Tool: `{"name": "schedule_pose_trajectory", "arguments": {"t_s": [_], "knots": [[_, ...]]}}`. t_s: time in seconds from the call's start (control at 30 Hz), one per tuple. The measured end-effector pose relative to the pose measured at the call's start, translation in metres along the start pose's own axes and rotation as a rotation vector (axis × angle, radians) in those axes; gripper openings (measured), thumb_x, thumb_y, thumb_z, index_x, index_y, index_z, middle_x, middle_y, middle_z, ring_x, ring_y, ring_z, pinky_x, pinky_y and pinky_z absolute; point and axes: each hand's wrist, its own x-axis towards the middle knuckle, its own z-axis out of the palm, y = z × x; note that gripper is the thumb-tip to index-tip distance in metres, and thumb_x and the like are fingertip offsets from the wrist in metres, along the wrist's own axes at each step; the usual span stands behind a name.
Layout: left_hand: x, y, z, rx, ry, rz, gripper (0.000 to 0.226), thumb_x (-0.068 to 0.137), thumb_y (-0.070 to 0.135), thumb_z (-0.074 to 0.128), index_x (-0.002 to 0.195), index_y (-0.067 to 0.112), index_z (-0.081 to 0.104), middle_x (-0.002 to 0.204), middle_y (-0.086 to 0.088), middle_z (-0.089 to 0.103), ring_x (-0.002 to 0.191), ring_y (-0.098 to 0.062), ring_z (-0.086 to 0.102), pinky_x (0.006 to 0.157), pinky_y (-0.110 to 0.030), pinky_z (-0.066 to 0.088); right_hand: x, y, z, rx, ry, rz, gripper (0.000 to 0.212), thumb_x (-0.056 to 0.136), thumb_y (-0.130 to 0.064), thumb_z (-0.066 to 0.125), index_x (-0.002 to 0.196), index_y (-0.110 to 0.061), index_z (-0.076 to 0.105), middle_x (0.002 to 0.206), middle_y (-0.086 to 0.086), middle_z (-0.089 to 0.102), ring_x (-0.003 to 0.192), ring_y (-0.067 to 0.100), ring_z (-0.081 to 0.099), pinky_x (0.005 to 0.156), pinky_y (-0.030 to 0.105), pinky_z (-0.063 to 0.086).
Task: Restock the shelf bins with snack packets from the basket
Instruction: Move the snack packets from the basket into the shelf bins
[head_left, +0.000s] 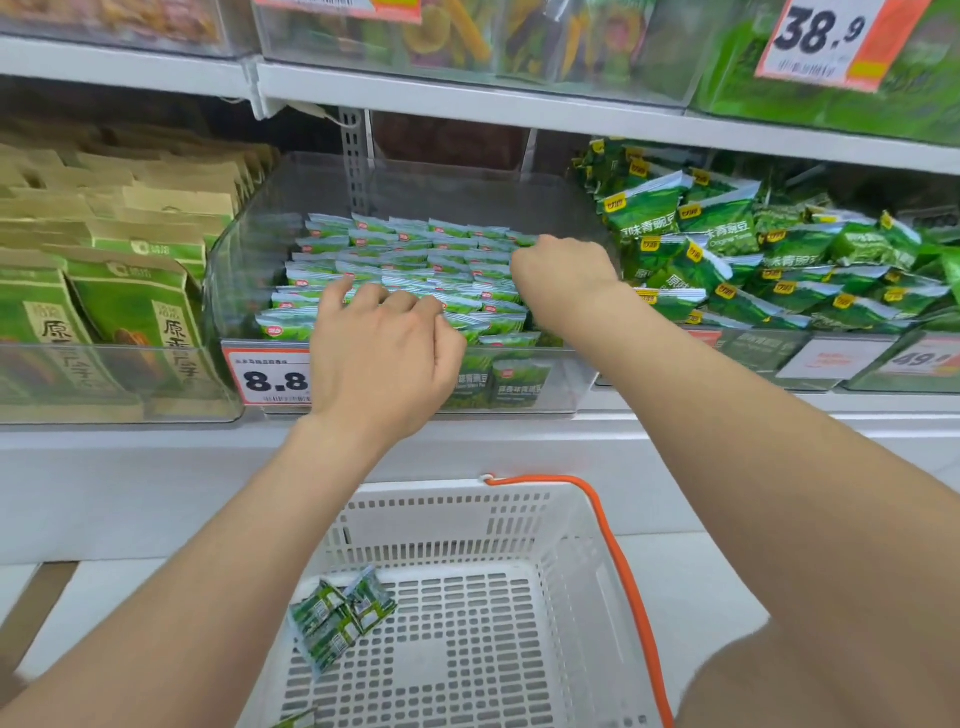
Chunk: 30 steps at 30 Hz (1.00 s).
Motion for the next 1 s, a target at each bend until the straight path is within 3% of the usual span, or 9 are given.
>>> {"name": "schedule_pose_trajectory", "arguments": {"t_s": [0.23, 0.4, 0.5, 0.57, 0.63, 0.7, 0.8, 0.9, 1.0], "knots": [[0.000, 0.000, 0.001, -0.002, 0.024, -0.005, 0.056, 0.100, 0.033, 0.022, 0.090, 0.017, 0.074, 0.086, -0.007, 0.075, 0.089, -0.034, 0.064, 0.107, -0.049, 0.037, 0.011, 0.001, 0.009, 0.195, 0.080, 0.040, 0.025, 0.086, 0.017, 0.061, 0.097, -0.005, 0.055, 0.097, 0.017, 0.049, 0.103, 0.043, 0.062, 0.073, 0.042, 0.042], [0.000, 0.000, 0.000, -0.021, 0.019, 0.004, 0.056, 0.100, 0.033, 0.022, 0.088, 0.016, 0.074, 0.084, -0.006, 0.074, 0.087, -0.034, 0.064, 0.105, -0.048, 0.039, 0.009, 0.010, 0.007, 0.292, -0.092, 0.012, 0.030, 0.094, 0.007, 0.054, 0.075, -0.010, 0.038, 0.080, 0.007, 0.036, 0.090, 0.029, 0.040, 0.071, 0.039, 0.037], [0.000, -0.001, 0.000, -0.027, 0.012, 0.011, 0.053, 0.100, 0.033, 0.024, 0.085, 0.017, 0.072, 0.083, -0.006, 0.074, 0.085, -0.034, 0.063, 0.103, -0.047, 0.040, -0.003, 0.013, -0.002, 0.347, -0.169, 0.002, 0.018, 0.092, 0.007, 0.051, 0.081, -0.006, 0.048, 0.085, 0.012, 0.044, 0.089, 0.029, 0.040, 0.066, 0.038, 0.040], [0.000, -0.002, 0.000, -0.027, 0.003, 0.016, 0.052, 0.101, 0.033, 0.025, 0.086, 0.018, 0.072, 0.084, -0.005, 0.073, 0.084, -0.033, 0.062, 0.100, -0.046, 0.039, -0.014, 0.013, -0.003, 0.396, -0.096, 0.019, 0.011, 0.090, 0.008, 0.055, 0.090, -0.003, 0.055, 0.094, 0.016, 0.052, 0.093, 0.038, 0.049, 0.069, 0.040, 0.044], [-0.001, -0.003, 0.000, -0.044, -0.001, 0.026, 0.051, 0.101, 0.034, 0.024, 0.087, 0.020, 0.071, 0.085, -0.002, 0.072, 0.084, -0.032, 0.061, 0.091, -0.044, 0.038, -0.028, 0.010, -0.003, 0.417, 0.033, 0.032, 0.027, 0.086, 0.008, 0.058, 0.109, -0.004, 0.064, 0.105, 0.019, 0.060, 0.101, 0.042, 0.058, 0.077, 0.045, 0.053], [0.001, -0.004, 0.000, -0.078, 0.004, 0.040, 0.049, 0.101, 0.037, 0.024, 0.090, 0.022, 0.069, 0.086, 0.001, 0.071, 0.085, -0.029, 0.060, 0.086, -0.043, 0.036, -0.046, 0.002, -0.009, 0.462, 0.162, 0.015, 0.030, 0.083, 0.003, 0.057, 0.105, -0.012, 0.071, 0.098, 0.014, 0.066, 0.095, 0.039, 0.062, 0.076, 0.044, 0.055], [0.001, -0.008, -0.004, -0.193, 0.063, 0.072, 0.036, 0.104, 0.037, 0.034, 0.099, 0.025, 0.068, 0.094, 0.005, 0.072, 0.092, -0.026, 0.064, 0.092, -0.044, 0.037, -0.075, -0.019, -0.030, 0.416, 0.190, -0.082, 0.010, 0.088, -0.013, 0.055, 0.086, -0.016, 0.064, 0.074, 0.004, 0.048, 0.079, 0.038, 0.056, 0.065, 0.037, 0.045], [-0.010, -0.010, -0.010, -0.375, 0.166, 0.198, 0.009, 0.093, 0.015, 0.054, 0.093, 0.021, 0.061, 0.089, 0.001, 0.066, 0.090, -0.031, 0.061, 0.088, -0.044, 0.040, -0.101, -0.042, -0.046, 0.309, 0.156, -0.233, 0.012, 0.089, -0.019, 0.055, 0.079, -0.019, 0.049, 0.069, -0.001, 0.030, 0.075, 0.033, 0.043, 0.065, 0.036, 0.036], [-0.027, -0.011, -0.007, -0.570, 0.228, 0.281, 0.025, 0.074, 0.004, 0.051, 0.093, 0.010, 0.066, 0.091, -0.005, 0.066, 0.088, -0.034, 0.059, 0.075, -0.045, 0.044, -0.116, -0.058, -0.042, 0.314, 0.124, -0.369, 0.010, 0.088, -0.016, 0.056, 0.087, -0.021, 0.047, 0.071, -0.003, 0.029, 0.076, 0.029, 0.041, 0.066, 0.035, 0.037]]}}
